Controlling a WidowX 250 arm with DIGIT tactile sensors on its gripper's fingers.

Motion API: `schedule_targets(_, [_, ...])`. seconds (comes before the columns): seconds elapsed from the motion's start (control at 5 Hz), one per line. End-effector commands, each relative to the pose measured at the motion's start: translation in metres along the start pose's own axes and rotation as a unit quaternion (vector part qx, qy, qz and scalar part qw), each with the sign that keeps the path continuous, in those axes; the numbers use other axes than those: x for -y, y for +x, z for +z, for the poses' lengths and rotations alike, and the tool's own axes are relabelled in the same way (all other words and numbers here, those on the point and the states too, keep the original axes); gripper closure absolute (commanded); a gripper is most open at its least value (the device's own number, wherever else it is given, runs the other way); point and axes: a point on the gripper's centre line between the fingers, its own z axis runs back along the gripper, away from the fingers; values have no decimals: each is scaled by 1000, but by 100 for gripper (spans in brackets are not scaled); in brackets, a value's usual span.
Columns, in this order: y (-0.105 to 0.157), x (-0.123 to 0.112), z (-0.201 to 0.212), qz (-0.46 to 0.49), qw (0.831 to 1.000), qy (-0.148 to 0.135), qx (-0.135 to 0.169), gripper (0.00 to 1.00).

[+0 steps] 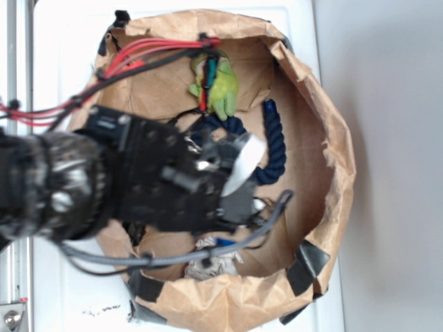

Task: Grab the shell.

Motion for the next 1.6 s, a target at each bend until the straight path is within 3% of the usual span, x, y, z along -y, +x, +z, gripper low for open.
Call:
schedule_targets(0.0, [5, -49, 22, 12, 999, -14, 30, 100])
schedule_targets(0.6, [29, -2, 22, 15, 999, -32, 29, 100])
schedule_targets(0.8, [34, 8, 31, 12, 999, -42, 16, 100])
schedule_targets(1.0, [45, 20, 55, 2, 998, -55, -18, 100])
schedule_targets(1.4, [57, 16, 102, -28, 996, -68, -57, 100])
